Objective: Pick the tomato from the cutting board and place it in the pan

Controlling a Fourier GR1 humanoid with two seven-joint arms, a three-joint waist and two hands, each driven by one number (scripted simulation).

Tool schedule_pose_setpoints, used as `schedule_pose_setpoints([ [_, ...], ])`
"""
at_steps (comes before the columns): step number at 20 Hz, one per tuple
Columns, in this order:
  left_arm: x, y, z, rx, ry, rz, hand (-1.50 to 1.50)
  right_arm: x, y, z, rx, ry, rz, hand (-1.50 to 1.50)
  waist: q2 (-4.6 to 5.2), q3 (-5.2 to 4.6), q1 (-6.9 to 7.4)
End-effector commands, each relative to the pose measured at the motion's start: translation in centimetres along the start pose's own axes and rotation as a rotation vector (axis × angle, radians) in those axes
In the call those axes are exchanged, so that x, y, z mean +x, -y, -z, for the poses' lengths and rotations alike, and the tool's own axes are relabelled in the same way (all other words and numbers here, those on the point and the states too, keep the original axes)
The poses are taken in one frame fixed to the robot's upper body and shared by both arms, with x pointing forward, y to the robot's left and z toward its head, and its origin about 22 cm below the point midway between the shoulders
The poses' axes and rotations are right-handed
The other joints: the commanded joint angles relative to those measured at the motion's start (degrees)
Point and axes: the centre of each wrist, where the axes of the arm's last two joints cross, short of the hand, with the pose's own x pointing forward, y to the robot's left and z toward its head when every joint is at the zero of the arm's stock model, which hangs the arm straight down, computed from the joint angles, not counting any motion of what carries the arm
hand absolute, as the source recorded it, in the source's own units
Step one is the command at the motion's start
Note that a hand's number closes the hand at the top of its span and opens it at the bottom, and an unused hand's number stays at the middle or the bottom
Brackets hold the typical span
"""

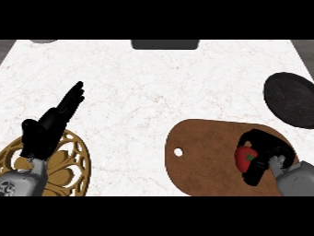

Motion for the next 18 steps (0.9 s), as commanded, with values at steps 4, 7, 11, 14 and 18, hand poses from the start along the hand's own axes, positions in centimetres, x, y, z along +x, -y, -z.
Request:
schedule_pose_setpoints([
  [4, -0.3, 0.3, -0.2, 0.001, -0.013, 0.002, 0.0, 5.5, -2.7, -3.8, -0.429, 0.17, 0.105, 1.5, -0.04, 0.71, -0.39],
  [7, -0.6, 0.3, 0.2, 0.011, -0.003, -0.007, 0.0, 7.4, -4.2, -5.2, -0.599, 0.231, 0.14, 1.5, 0.09, 0.66, -0.62],
  [11, -1.0, 0.1, -1.4, -0.01, -0.011, 0.014, 0.0, 8.8, -1.9, -7.3, -0.893, 0.229, 0.123, 1.5, -0.24, 0.62, 0.45],
  [14, -1.1, -0.1, -0.6, 0.025, -0.017, -0.015, 0.0, 9.0, -3.3, -8.1, -1.037, 0.283, 0.162, 1.5, 0.09, 0.67, -0.42],
  [18, -0.4, -0.2, 0.1, 0.006, -0.004, -0.013, 0.0, 9.2, -2.6, -10.3, -1.1, 0.253, 0.232, 1.5, 0.34, 0.67, -0.31],
])
